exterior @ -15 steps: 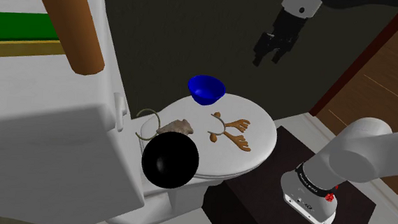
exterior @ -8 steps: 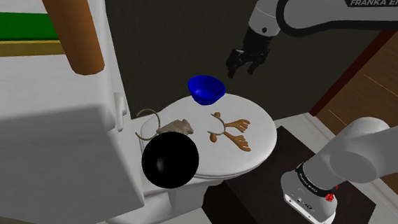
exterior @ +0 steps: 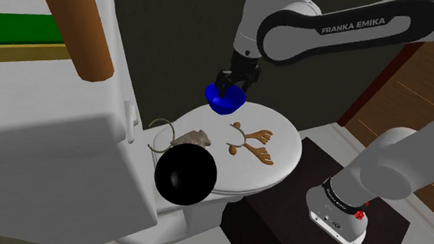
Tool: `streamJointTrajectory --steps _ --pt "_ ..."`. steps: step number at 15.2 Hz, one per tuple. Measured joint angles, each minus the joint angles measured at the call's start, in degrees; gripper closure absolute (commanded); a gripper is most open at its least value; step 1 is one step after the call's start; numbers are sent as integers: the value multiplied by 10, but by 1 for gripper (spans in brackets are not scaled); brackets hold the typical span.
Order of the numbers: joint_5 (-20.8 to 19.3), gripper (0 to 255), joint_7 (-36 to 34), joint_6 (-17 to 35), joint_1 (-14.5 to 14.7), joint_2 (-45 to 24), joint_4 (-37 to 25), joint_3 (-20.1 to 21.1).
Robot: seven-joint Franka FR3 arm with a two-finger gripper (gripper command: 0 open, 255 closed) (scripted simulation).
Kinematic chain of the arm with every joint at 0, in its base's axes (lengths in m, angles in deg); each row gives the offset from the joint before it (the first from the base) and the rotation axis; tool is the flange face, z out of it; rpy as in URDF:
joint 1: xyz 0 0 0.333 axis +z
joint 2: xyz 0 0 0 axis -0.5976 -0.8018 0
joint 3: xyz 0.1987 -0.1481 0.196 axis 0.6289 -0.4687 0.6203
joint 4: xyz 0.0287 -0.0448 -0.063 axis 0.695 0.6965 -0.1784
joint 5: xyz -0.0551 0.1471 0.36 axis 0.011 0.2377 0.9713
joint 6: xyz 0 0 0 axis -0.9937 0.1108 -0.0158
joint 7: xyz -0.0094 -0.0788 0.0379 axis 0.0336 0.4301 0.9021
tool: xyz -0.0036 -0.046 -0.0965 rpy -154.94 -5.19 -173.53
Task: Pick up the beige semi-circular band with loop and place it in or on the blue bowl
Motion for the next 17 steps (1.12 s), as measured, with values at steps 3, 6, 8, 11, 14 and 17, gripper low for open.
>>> streamJointTrajectory --steps 3,6,8,11,14,17 --pt "-25 0 -37 31 1 -62 -27 24" --pt "-62 0 -86 60 7 -133 -62 46" --pt "-90 0 -115 76 12 -177 -82 54" --pt "-136 0 -161 90 28 -248 -127 60" --pt "-175 0 -196 93 48 -310 -174 57" --pt "-213 0 -232 89 78 -380 -236 49"
